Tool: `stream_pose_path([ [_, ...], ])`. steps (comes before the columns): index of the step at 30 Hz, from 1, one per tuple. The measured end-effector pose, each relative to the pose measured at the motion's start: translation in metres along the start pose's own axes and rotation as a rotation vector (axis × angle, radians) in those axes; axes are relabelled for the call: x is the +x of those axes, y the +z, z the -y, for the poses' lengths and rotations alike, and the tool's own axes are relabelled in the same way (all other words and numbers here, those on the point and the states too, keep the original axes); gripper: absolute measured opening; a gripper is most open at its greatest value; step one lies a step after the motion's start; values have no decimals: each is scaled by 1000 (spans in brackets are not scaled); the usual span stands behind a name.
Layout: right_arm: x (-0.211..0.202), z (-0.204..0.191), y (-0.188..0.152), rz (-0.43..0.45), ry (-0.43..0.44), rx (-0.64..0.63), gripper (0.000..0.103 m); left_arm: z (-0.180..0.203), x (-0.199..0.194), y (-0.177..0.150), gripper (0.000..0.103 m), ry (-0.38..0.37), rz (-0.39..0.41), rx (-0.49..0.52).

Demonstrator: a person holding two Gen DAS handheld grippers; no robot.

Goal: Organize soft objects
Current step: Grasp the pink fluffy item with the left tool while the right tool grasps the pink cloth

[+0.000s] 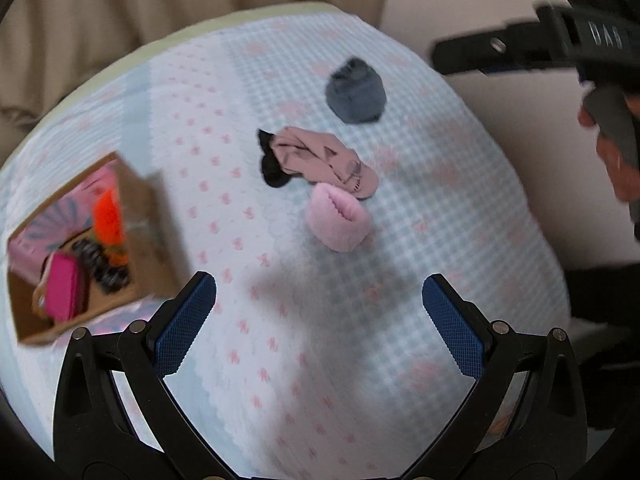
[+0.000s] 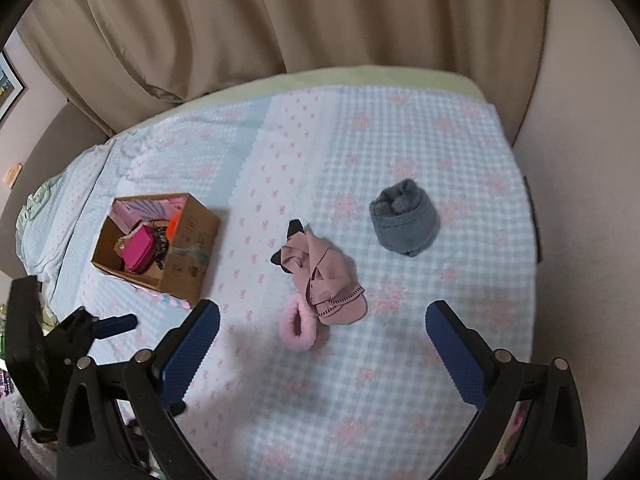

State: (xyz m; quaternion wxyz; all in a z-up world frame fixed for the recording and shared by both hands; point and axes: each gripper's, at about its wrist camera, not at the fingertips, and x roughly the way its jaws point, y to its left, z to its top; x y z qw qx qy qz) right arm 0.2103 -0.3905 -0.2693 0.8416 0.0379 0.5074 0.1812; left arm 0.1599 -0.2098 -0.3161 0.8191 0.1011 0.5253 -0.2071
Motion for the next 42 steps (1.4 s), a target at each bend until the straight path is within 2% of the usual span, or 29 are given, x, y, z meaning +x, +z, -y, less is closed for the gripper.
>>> stream_pose_path([
  [9, 101, 23, 9, -99, 54, -92, 103, 1, 105, 14, 103, -29, -28, 159],
  [13, 141, 28, 8, -140, 93, -132, 101, 2, 136, 18, 102, -72, -27, 209],
  [17, 173, 29, 3, -186, 149, -176, 95, 8, 156, 20, 101, -103, -20, 270],
  [19, 185, 28, 1, -209, 171, -195, 87, 11, 165, 22, 94, -113, -26, 300],
  [21, 197, 28, 0, -233, 193, -204, 81, 13, 173, 23, 81, -118, -38, 311],
  [23, 201, 29, 0, -231, 223, -199, 76, 13, 175, 25, 77, -114, -31, 314],
  [25, 203, 28, 2, -228, 237, -196, 70, 12, 174, 27, 64, -112, -26, 307],
  [28, 204, 27, 4, -226, 249, -193, 57, 9, 171, 30, 51, -117, -29, 288],
  [30, 202, 26, 5, -220, 252, -194, 43, 7, 170, 31, 40, -106, -31, 281],
  [33, 202, 24, 6, -220, 250, -191, 36, 4, 168, 30, 32, -100, -36, 267],
  [42, 182, 16, 4, -173, 217, -182, 34, -2, 138, 31, 30, -94, -15, 231],
])
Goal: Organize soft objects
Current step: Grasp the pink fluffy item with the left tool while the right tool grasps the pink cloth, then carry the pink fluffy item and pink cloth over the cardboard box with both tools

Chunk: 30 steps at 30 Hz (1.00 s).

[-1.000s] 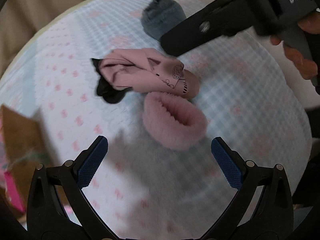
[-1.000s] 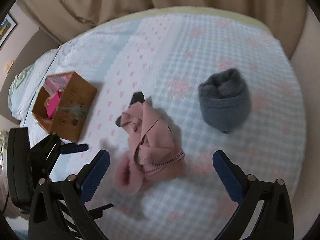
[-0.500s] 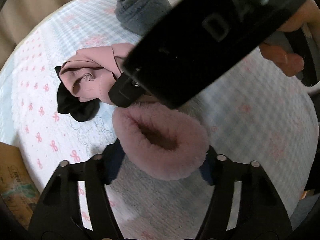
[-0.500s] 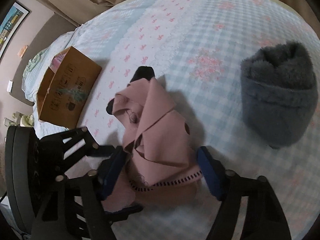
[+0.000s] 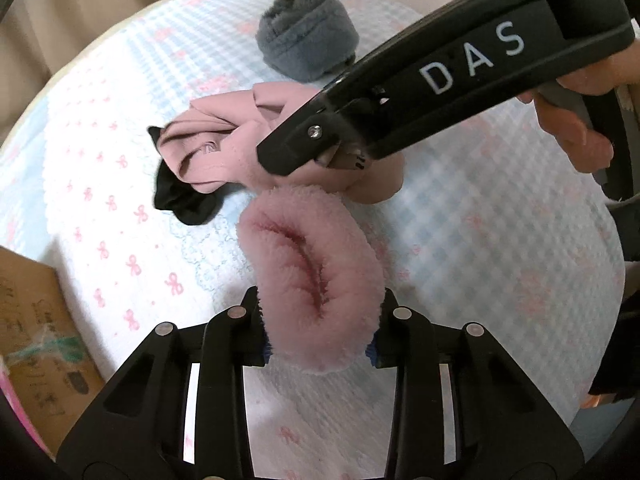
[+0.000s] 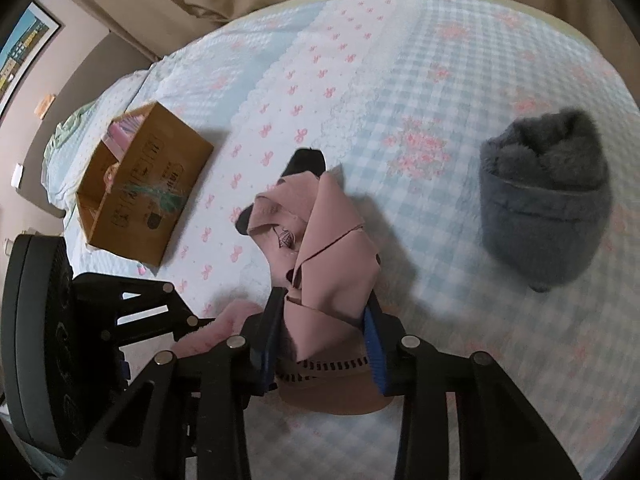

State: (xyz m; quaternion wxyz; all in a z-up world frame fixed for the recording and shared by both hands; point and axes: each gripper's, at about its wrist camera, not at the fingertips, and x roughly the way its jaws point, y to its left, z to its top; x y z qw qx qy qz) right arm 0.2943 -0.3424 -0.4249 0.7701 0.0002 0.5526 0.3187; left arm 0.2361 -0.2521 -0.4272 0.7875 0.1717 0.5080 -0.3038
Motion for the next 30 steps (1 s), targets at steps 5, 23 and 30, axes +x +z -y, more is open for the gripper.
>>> stream_pose_path([
  [5, -24, -8, -5, 40, -17, 20, 34, 3, -34, 0, 30, 21, 31, -23],
  [23, -173, -96, -4, 246, -61, 38, 34, -2, -233, -7, 30, 168, 204, -207],
  [30, -213, -147, 6, 307, -50, 27, 34, -13, -291, -21, 30, 233, 248, -284],
])
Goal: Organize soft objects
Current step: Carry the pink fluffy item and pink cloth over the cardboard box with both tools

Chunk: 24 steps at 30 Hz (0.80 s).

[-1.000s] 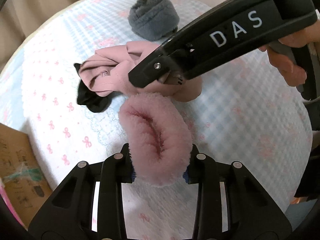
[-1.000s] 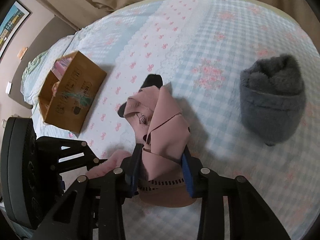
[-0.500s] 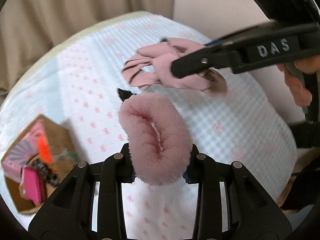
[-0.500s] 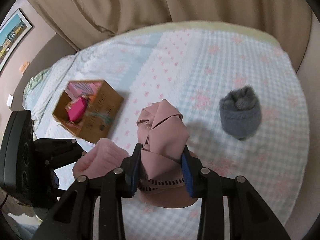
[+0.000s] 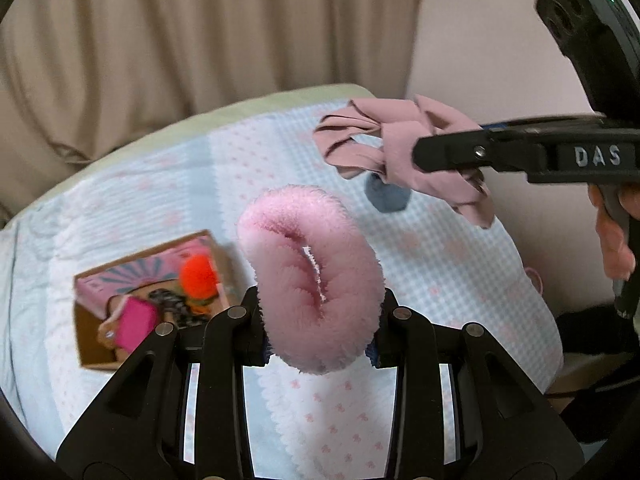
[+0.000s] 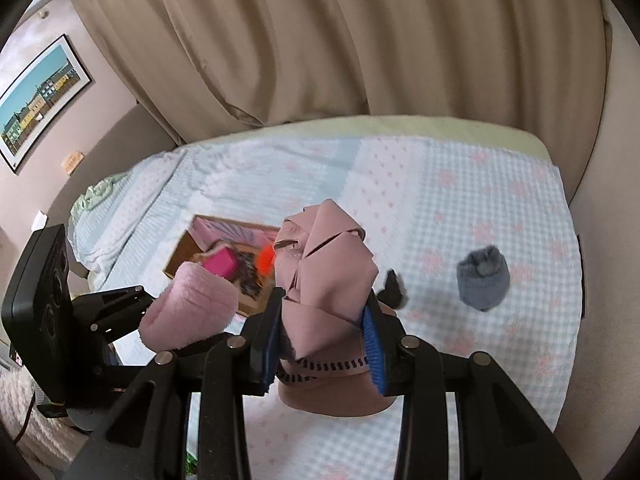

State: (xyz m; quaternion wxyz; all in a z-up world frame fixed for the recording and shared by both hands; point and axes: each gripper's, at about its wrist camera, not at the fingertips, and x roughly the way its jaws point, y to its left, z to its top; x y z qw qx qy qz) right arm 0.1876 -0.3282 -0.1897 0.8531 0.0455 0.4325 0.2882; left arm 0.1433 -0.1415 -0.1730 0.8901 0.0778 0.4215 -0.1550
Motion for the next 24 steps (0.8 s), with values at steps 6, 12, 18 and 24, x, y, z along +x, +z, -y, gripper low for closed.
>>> stream_pose_path([
  [6, -8, -44, 15, 30, -1, -19, 34, -45, -32, 2, 30, 41, 23, -84],
  [12, 9, -88, 26, 39, -12, -20, 34, -103, -46, -2, 30, 53, 19, -133],
  [18, 44, -135, 37, 36, -30, 25, 34, -179, -43, -14, 30, 58, -12, -168],
  [24, 92, -177, 47, 9, -54, 79, 34, -254, -24, -28, 30, 61, -57, -178],
])
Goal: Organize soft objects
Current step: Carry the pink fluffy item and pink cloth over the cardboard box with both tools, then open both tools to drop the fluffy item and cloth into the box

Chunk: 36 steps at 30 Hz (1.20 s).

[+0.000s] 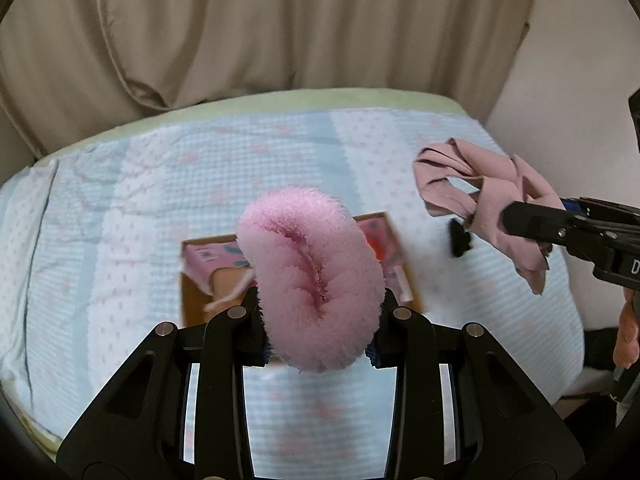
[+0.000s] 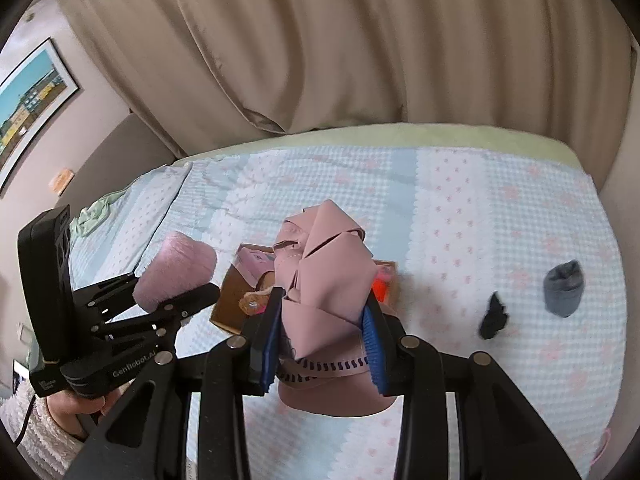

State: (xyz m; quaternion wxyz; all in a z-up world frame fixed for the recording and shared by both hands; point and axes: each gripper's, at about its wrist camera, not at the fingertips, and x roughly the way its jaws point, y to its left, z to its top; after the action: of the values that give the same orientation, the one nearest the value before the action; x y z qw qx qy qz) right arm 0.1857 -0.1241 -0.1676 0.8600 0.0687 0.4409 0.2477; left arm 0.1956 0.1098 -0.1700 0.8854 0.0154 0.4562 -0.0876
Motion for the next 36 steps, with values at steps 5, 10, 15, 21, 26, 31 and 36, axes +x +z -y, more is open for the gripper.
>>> stream_pose_path([
  [5, 50, -26, 5, -53, -22, 36, 34, -55, 36, 1, 30, 2, -56, -18],
  [10, 95, -38, 6, -119, -47, 49, 34, -92, 81, 0, 30, -11, -136, -41],
  [15, 137, -39, 6, -190, -71, 67, 34, -105, 125, -3, 30, -26, -209, -55],
  [21, 185, -31, 1, -274, -95, 56, 34, -108, 173, -13, 30, -37, -293, -77],
  [26, 222, -19, -5, -332, -79, 85, 34, -104, 206, -27, 30, -29, -361, -55],
  [31, 244, -10, -8, -364, -64, 102, 34, -99, 219, -37, 30, -25, -399, -32],
  [36, 254, -7, -5, -380, -26, 116, 34, -94, 218, -41, 37, -23, -403, -4],
])
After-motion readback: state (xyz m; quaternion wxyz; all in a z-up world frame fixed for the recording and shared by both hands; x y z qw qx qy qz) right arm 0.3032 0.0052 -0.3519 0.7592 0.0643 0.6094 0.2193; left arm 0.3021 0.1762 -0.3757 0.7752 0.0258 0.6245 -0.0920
